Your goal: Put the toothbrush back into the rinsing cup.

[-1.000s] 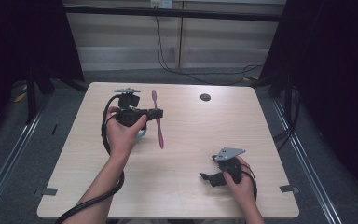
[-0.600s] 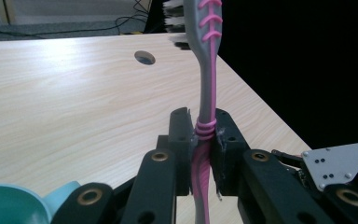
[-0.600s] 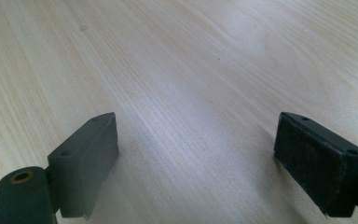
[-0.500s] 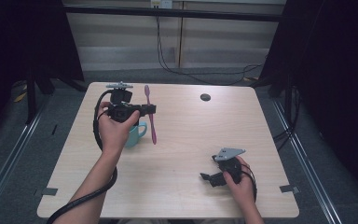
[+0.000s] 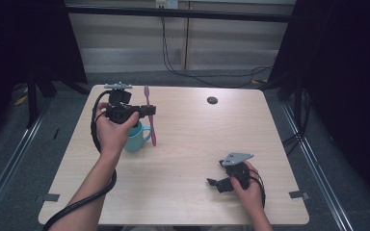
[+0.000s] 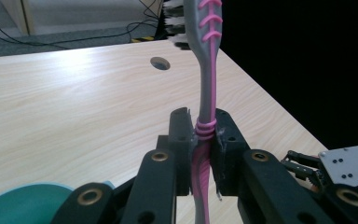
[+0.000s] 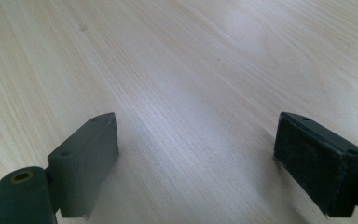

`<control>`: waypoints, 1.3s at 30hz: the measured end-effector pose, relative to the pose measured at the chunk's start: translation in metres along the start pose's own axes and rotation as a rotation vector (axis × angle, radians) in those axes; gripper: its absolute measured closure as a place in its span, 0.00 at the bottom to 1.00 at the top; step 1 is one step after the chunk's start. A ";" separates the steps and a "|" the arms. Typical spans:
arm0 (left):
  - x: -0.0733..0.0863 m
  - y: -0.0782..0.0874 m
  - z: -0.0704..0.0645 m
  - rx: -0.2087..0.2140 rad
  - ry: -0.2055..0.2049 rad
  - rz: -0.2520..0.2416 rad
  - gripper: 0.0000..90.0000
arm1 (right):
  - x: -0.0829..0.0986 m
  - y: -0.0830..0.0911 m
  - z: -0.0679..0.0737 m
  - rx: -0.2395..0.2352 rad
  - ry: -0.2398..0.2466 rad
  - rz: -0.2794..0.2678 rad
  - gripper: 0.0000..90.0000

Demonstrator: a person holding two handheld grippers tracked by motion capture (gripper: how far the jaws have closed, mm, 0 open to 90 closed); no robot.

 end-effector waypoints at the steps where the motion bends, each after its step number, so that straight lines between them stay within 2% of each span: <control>1: 0.000 0.001 0.001 -0.002 0.000 0.000 0.89 | 0.000 0.000 0.000 0.000 0.000 0.000 0.15; 10: -0.003 0.005 0.007 -0.013 0.008 -0.012 0.89 | 0.000 0.000 0.000 0.000 0.000 0.000 0.15; 23: -0.012 0.008 0.011 -0.034 -0.007 -0.018 0.89 | 0.000 0.000 0.000 0.000 0.003 -0.002 0.15; 39: -0.018 0.015 0.030 -0.073 0.011 -0.045 0.89 | 0.000 0.000 0.000 0.000 0.003 -0.002 0.15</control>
Point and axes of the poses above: each handheld gripper's, and its own axes: y roughly backward along the jaws, x roughly out of its underside, z roughly to its left, the point moved 5 cm from there along -y, roughly forward along the jaws, and after that the axes turned 9 degrees about z, right-handed, at the moved point
